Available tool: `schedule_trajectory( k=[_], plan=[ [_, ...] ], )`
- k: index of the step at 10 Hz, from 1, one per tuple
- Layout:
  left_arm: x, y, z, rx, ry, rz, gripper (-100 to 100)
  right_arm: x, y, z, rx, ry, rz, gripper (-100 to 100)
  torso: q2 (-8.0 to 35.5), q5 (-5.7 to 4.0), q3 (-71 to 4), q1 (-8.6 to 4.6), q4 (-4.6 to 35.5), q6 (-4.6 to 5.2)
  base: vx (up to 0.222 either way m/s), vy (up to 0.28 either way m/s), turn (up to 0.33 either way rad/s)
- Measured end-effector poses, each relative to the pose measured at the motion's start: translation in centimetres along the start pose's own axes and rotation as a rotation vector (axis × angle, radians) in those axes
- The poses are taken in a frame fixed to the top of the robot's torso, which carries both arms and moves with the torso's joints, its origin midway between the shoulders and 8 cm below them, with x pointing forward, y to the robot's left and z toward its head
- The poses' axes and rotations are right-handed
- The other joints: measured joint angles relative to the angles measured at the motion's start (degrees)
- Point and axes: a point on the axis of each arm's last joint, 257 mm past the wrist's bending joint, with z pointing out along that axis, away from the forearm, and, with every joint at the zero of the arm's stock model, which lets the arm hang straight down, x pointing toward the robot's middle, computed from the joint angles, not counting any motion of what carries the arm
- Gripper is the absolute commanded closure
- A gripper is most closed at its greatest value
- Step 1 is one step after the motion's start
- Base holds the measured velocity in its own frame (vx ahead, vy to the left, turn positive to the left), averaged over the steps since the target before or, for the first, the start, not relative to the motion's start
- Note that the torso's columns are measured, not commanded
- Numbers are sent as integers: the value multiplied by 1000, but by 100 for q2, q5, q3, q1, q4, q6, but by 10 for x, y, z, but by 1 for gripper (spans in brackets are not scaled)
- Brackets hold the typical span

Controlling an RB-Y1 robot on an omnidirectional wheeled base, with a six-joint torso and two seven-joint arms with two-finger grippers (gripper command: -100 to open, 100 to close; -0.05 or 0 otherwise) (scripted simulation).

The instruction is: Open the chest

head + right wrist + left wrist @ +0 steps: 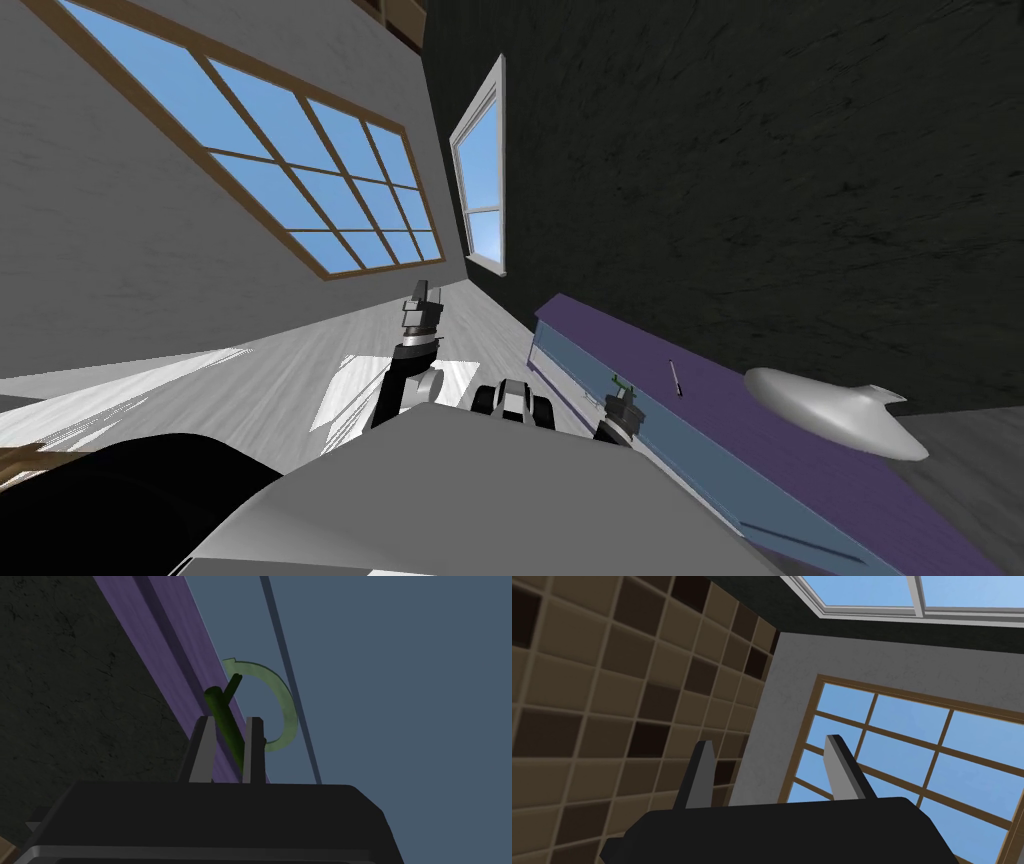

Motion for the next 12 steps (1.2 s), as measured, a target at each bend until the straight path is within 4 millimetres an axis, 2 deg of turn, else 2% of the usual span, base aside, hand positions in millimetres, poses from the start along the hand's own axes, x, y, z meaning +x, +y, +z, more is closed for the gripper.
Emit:
schedule_trajectory(
  k=[5, 11, 12],
  plan=[
    [0, 0, 0, 0, 0, 0, 0, -1, 0, 23, -15, 0, -5, 100, 10, 19, 2, 27, 9, -3, -130, 114, -7],
    [0, 0, 0, 0, 0, 0, 0, -3, 1, 24, -24, -10, -6, 100, 12, 17, 5, 31, 9, -6, -114, 103, -24],
    [0, 0, 0, 0, 0, 0, 0, -3, 2, 22, -27, -10, -7, -100, -5, 29, -8, 14, 15, -3, -17, -13, -125]
  ],
)
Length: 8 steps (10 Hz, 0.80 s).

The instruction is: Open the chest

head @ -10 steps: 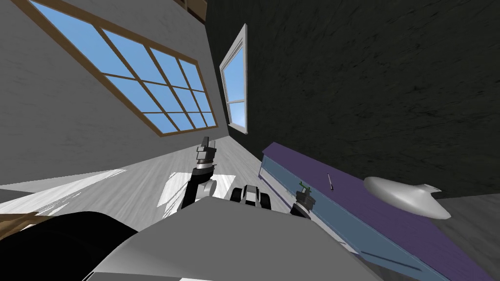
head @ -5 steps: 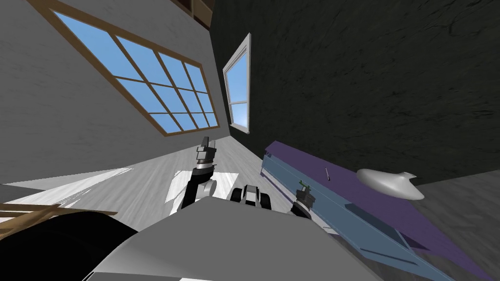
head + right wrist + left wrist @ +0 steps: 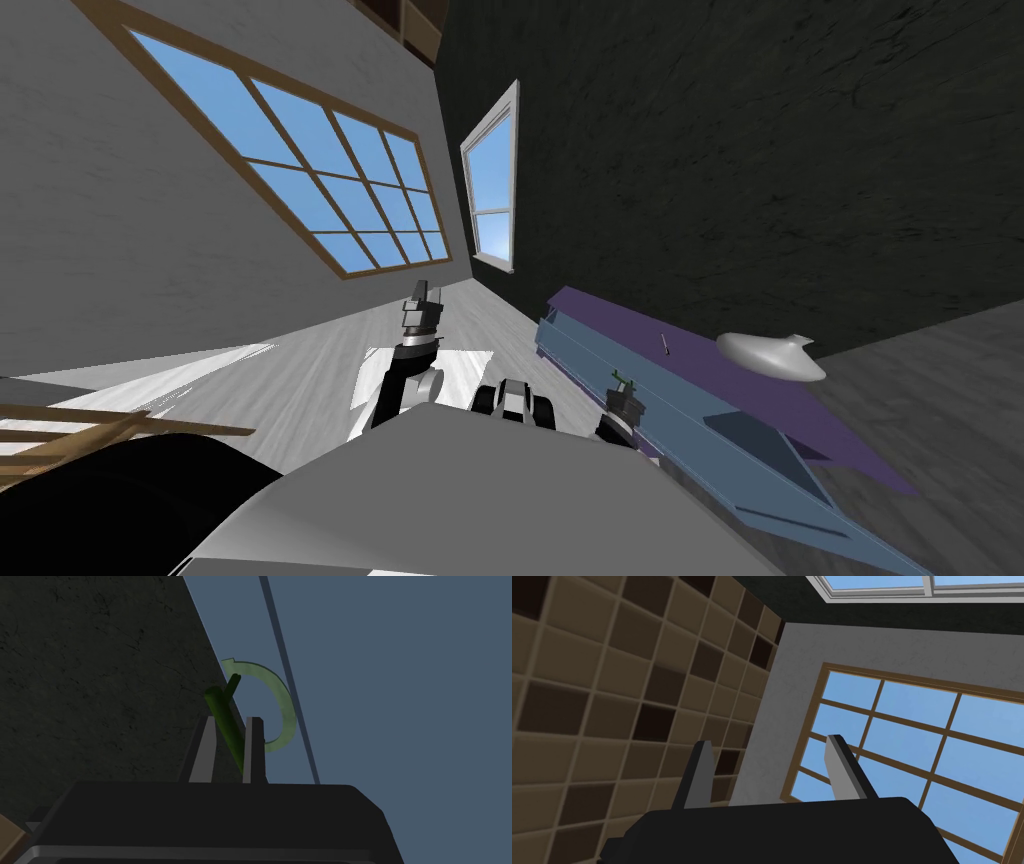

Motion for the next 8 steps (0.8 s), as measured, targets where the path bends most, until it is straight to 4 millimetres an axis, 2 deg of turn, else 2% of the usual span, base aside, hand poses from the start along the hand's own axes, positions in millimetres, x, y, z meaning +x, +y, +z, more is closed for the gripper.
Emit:
schedule_trajectory(
  k=[2, 4, 8],
  plan=[
    [0, 0, 0, 0, 0, 0, 0, -25, 10, -12, -33, -12, 22, -100, 16, 9, 4, 2, 4, 12, 8, -66, -125],
    [0, 0, 0, 0, 0, 0, 0, -42, 19, -16, -59, -33, 27, -100, 44, 19, 22, 36, 11, 13, 6, -52, -85],
    [0, 0, 0, 0, 0, 0, 0, -67, 21, -23, -78, -61, 40, -100, 41, 18, 19, 33, 10, 12, -1, -20, -42]
  ],
)
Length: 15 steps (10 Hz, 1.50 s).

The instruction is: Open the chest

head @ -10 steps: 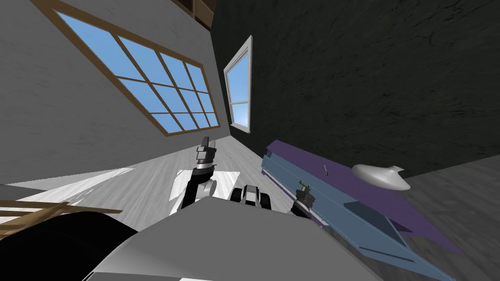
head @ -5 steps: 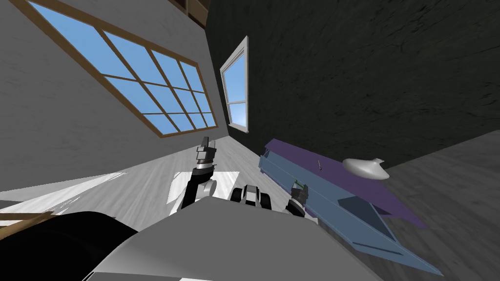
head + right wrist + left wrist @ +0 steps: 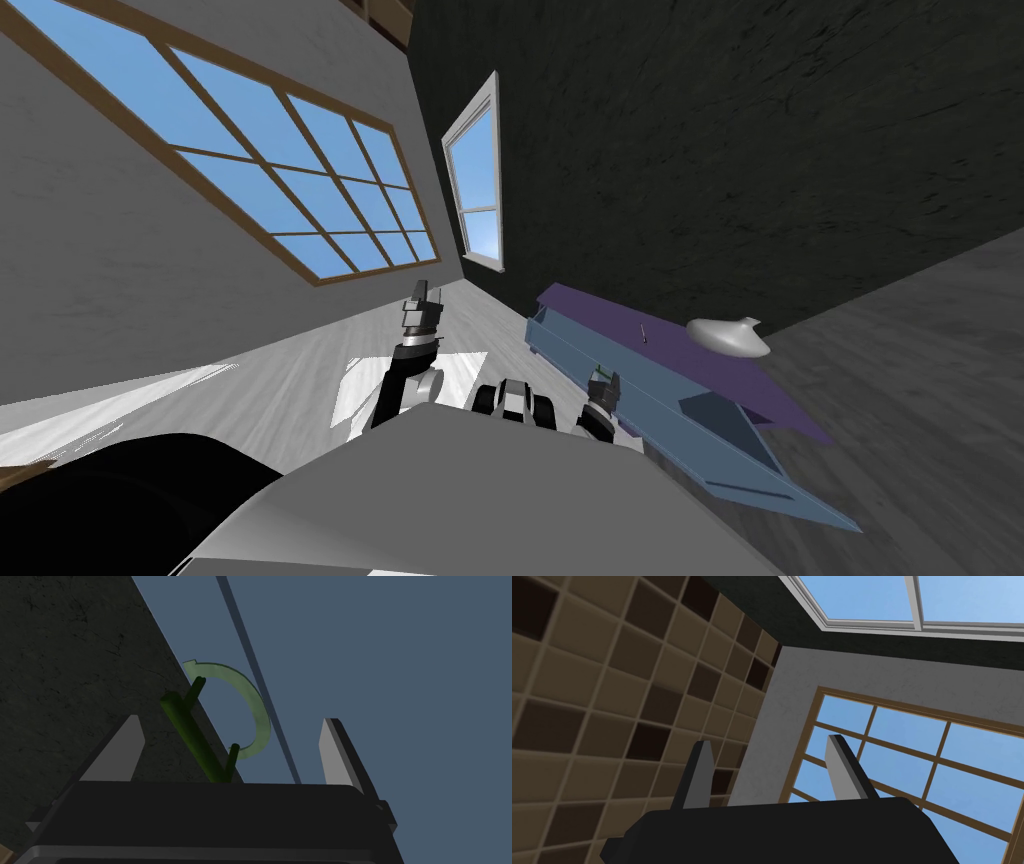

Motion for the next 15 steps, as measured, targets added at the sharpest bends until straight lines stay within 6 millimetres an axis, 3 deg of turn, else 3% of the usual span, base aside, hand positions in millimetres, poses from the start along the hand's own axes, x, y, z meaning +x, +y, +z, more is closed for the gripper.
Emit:
schedule_trajectory(
  k=[6, 13, 14, 15],
  plan=[
    [0, 0, 0, 0, 0, 0, 0, -45, -4, -4, -10, -46, 7, -100, -2, 0, -1, -3, -1, 2, 5, -40, -89],
    [0, 0, 0, 0, 0, 0, 0, -94, -26, -6, 11, -100, -23, -100, 10, 12, 2, 9, 13, 4, 5, -35, -76],
    [0, 0, 0, 0, 0, 0, 0, -94, -26, -6, 10, -101, -24, 0, 14, 11, 7, 18, 10, 2, 0, 0, 0],
    [0, 0, 0, 0, 0, 0, 0, -94, -26, -6, 9, -101, -24, 0, 13, 9, 7, 16, 8, 2, 0, 0, 0]
  ],
)
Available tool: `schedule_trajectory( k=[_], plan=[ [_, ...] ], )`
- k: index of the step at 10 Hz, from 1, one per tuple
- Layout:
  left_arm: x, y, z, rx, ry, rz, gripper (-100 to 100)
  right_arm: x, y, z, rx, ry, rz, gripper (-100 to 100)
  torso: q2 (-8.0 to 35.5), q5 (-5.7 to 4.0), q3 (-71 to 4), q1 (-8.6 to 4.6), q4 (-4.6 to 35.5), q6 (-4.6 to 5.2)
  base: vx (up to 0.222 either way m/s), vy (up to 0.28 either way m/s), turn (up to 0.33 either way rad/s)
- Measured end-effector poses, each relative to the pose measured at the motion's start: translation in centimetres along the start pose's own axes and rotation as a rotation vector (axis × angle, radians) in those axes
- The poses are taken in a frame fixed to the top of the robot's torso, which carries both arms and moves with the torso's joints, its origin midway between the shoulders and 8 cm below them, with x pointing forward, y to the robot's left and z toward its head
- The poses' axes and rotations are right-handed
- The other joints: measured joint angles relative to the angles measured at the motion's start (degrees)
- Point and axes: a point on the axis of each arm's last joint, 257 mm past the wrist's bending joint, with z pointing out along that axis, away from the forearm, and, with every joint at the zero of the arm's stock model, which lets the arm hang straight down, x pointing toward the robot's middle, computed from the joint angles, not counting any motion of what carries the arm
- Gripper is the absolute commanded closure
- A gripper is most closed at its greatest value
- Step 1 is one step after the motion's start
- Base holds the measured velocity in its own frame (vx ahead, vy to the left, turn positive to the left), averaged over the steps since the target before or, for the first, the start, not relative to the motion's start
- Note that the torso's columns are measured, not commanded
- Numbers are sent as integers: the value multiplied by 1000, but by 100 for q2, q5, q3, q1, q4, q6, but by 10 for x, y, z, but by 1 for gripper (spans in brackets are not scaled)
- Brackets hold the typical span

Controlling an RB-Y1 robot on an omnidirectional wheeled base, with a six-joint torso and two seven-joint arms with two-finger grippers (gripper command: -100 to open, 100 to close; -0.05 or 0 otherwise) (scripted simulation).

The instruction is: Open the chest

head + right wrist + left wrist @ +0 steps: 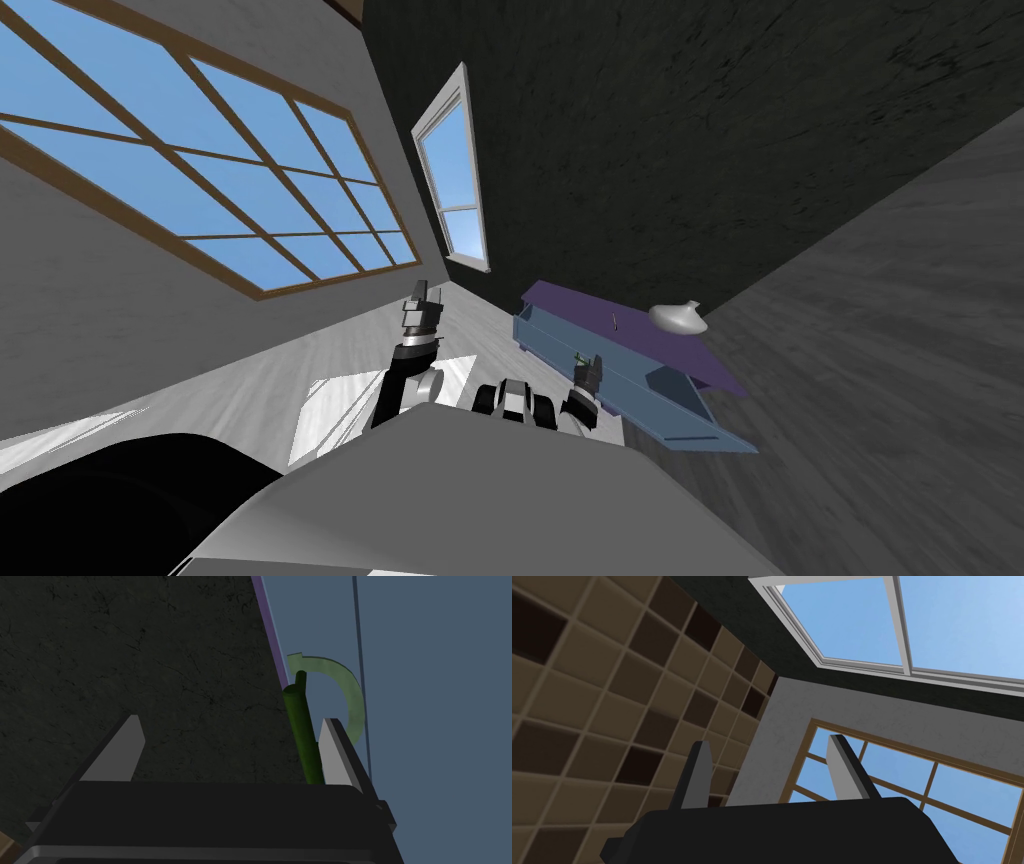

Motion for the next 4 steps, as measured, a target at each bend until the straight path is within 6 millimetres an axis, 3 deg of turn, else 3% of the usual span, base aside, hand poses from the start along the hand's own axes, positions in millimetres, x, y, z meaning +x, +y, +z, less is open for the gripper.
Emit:
schedule_trajectory(
  k=[4],
  plan=[
    [0, 0, 0, 0, 0, 0, 0, 1, 2, -1, -5, 1, -2, 0, -10, -5, -5, -12, -4, -1, 0, 0, 0]
  ],
)
